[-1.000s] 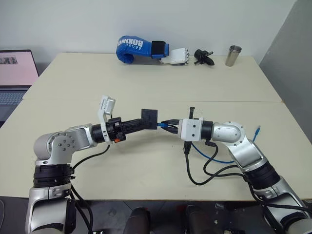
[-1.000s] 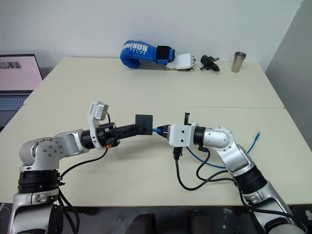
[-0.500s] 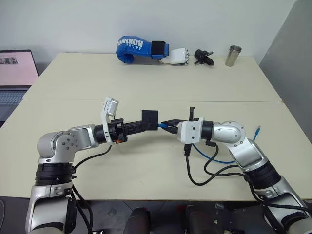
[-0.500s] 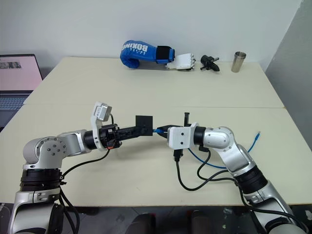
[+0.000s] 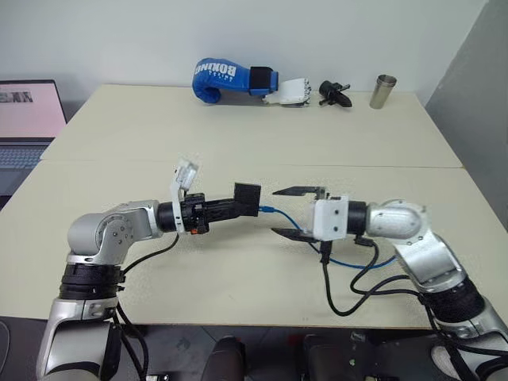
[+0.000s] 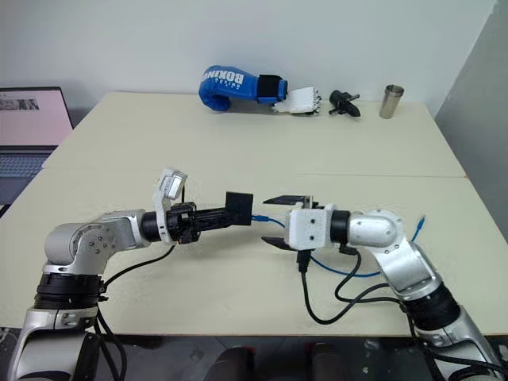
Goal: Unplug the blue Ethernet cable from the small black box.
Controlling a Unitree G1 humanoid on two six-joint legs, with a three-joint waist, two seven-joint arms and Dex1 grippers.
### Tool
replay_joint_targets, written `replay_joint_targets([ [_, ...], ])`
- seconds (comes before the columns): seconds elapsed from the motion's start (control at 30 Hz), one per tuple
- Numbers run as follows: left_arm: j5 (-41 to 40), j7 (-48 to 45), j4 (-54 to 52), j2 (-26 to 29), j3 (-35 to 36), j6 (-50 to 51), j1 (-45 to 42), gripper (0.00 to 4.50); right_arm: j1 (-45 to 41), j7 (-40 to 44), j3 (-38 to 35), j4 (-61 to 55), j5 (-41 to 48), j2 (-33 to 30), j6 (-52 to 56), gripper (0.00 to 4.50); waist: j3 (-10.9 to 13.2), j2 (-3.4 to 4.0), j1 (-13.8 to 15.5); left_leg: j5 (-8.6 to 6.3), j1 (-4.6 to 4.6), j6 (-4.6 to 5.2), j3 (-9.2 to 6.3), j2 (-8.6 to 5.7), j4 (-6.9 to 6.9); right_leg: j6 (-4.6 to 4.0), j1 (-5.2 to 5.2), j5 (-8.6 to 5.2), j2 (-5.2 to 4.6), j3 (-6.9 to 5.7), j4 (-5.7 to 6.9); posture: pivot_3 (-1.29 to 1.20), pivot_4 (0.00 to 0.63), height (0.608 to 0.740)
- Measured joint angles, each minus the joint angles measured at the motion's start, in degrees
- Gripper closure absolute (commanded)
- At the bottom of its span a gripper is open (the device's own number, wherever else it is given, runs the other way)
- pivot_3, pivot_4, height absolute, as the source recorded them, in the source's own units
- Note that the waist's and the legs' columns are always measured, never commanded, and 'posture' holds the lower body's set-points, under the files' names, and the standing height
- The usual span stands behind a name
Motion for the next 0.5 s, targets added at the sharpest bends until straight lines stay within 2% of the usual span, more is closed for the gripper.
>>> replay_joint_targets([
  [0.07, 1.20, -1.84, -0.46, 0.76, -1.15, -1.93, -0.12, 3.71, -0.21, -1.00, -2.29, -1.46, 4.93, 0.61, 8.68, 0.03, 0.00, 0.00, -0.10, 0.00, 0.01, 0.00, -0.01, 0.01, -0.01, 0.00, 0.00, 0.00, 0.01, 0.01, 0.00, 0.00, 0.150, 0.740],
  [0.2, 4.40, -7.83, -1.07, 1.90, -4.08, -8.28, -2.30, 3.71, -2.51, -2.44, -6.84, -1.33, 18.25, 2.68, 29.48, 0.03, 0.00, 0.00, -0.05, 0.00, -0.02, 0.01, 0.00, 0.01, -0.02, -0.01, -0.02, 0.00, 0.02, -0.01, -0.02, 0.00, 0.150, 0.740],
  [0.27, 4.75, -10.09, -1.06, 2.33, -4.42, -9.98, -4.25, 3.71, -3.35, -2.26, -7.66, -0.57, 23.10, 3.27, 36.02, 0.03, 0.00, 0.00, -0.06, -0.01, -0.02, 0.02, 0.03, -0.02, -0.03, -0.01, -0.02, 0.00, 0.02, 0.01, -0.04, 0.00, 0.150, 0.740],
  [0.5, 6.00, -12.98, -0.95, 2.56, -5.23, -11.67, -5.76, 3.71, -8.15, -3.78, -9.76, 2.58, 31.40, 5.68, 45.99, 0.03, 0.01, 0.01, -0.24, -0.02, -0.06, 0.03, 0.08, -0.01, -0.07, 0.00, -0.12, -0.01, 0.05, 0.03, -0.04, 0.00, 0.150, 0.740],
])
